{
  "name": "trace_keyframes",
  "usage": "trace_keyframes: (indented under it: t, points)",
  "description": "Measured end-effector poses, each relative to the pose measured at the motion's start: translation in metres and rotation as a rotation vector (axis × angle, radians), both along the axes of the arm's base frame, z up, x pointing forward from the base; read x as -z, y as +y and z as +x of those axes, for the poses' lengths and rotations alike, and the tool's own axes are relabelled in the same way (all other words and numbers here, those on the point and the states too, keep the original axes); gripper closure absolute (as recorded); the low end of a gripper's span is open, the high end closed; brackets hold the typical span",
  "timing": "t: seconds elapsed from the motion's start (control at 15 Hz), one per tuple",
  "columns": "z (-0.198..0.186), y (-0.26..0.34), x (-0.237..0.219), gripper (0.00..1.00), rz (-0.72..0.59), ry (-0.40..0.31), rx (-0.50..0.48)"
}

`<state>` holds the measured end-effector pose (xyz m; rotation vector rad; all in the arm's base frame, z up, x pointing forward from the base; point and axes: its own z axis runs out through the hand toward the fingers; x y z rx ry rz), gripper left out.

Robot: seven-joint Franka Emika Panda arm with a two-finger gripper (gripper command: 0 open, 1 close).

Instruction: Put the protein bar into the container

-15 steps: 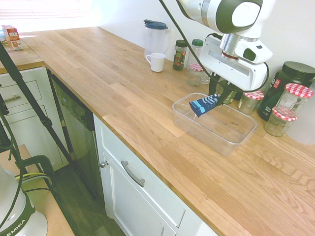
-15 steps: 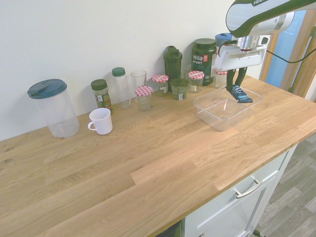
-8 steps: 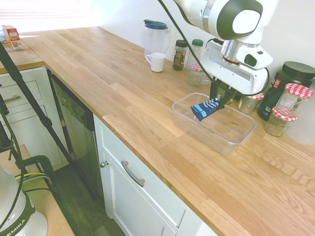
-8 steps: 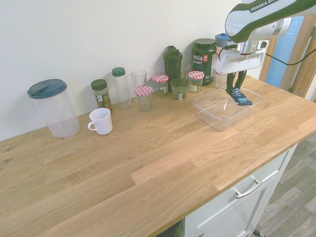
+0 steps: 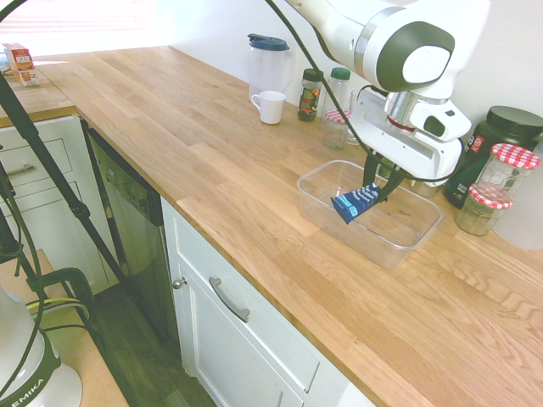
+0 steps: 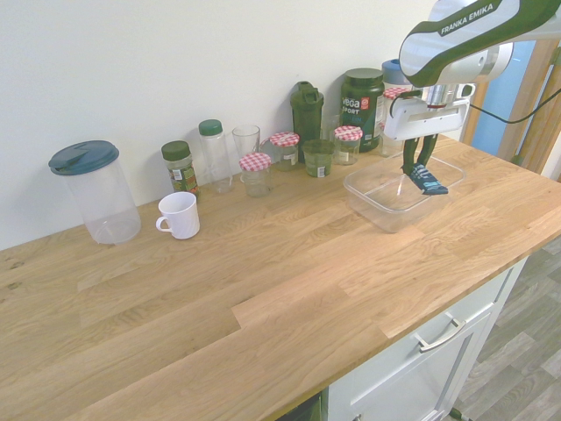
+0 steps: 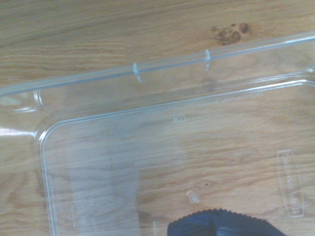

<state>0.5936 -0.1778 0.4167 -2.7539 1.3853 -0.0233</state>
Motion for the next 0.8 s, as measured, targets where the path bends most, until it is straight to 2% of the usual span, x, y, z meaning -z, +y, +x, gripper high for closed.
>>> trace_keyframes:
  t: [0.67,0.73,0.8]
  points:
    - [0.005,0.001,0.013,1.0,-0.001,0.002,-0.005]
    - [0.005,0.002,0.013,0.0,0.002,0.0,-0.004]
    - [0.006,0.002,0.012,0.0,0.005,-0.003,-0.002]
